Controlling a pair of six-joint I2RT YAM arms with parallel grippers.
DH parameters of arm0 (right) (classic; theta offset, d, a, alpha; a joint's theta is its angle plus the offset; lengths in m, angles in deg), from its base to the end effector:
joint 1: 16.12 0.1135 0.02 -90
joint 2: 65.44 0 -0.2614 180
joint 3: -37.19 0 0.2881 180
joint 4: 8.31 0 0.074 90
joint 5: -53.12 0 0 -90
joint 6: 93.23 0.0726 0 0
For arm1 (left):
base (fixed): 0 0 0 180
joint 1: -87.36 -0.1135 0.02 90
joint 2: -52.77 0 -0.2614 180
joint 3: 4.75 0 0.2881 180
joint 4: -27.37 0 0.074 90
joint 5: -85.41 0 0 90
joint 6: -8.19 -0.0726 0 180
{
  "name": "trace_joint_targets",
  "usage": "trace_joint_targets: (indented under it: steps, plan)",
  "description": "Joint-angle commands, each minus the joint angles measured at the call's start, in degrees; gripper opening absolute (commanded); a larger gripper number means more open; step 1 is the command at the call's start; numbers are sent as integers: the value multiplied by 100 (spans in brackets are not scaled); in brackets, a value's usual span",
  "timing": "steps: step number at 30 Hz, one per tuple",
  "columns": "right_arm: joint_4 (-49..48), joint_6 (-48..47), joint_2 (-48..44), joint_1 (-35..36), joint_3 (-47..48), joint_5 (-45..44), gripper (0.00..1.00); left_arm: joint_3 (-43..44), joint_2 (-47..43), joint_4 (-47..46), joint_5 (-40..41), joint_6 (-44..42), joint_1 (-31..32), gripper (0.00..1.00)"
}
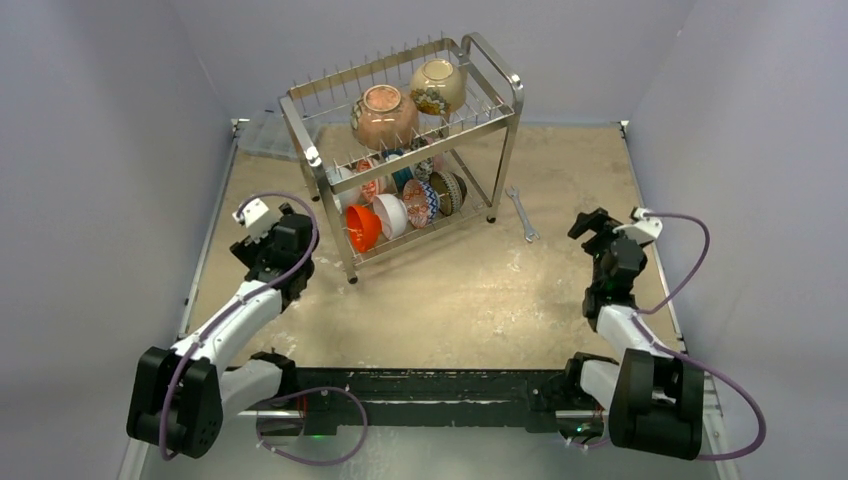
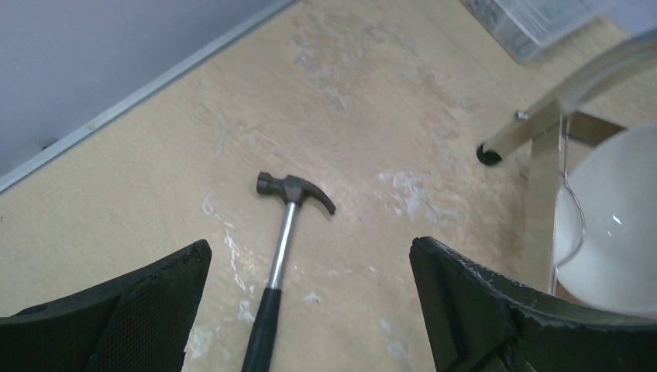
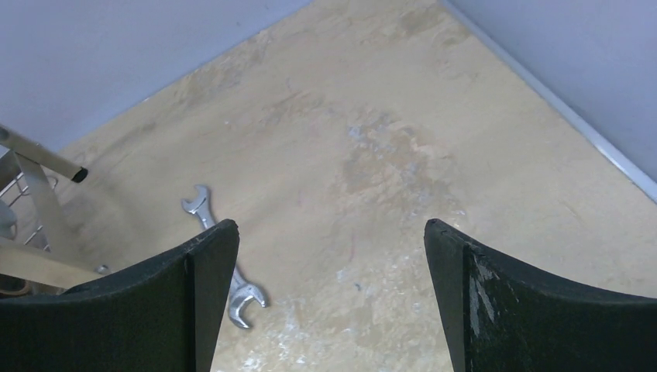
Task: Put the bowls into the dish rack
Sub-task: Reset both arms
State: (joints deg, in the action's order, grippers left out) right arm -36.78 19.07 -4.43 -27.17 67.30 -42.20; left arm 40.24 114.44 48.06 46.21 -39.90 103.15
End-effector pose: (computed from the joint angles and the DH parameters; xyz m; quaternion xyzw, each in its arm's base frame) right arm 0.2801 -0.0616 0.1880 0.2377 0.6816 0.0344 0.6912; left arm 0.2724 -0.0186 0.1881 -0.3682 0.7458 0.1435 0.5363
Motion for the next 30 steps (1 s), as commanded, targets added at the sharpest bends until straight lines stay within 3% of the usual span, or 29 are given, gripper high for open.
trace_joint_targets:
  steps: [1,6,9,11,12,14,16,18,20,22,25,30]
  plan:
    - [-2389,-466,5,-29,-704,-537,90,-798,95,-2380,533,-1067,-251,99]
    - [-4189,-957,973,-29,-1218,82,90,-2342,763,-6275,-151,-2630,-558,99]
    - [-5207,-1056,1585,-29,-1381,473,91,-2646,1574,-7594,-1019,-2734,-944,99]
    - [-5474,-1042,1996,-20,-1309,615,98,-2607,2011,-8314,-1437,-3043,-1034,99]
    - [-5891,-1016,2256,-14,-1288,721,99,-2511,2269,-8447,-1657,-3091,-1114,99]
    - [-5768,-1243,2311,50,-1202,1107,99,-2278,2791,-8603,-2172,-3338,-1229,99]
    - [-5494,-1512,2339,298,-1065,1000,99,-2127,2989,-8404,-2770,-3470,-1226,99]
    - [-6121,-1647,2845,507,-1066,783,99,-2057,3412,-8822,-3118,-3719,-1217,99]
    - [-5926,-1697,2844,566,-993,812,99,-1809,3172,-7979,-3175,-3653,-1205,99]
    - [-5203,-1835,2700,629,-716,732,99,-1943,3334,-8565,-3143,-3713,-1201,99]
    - [-4702,-1910,2744,696,-428,721,99,-1879,3307,-8292,-3055,-3686,-1180,99]
    - [-4718,-1975,2781,762,-402,678,99,-1866,3296,-8289,-3081,-3696,-1174,99]
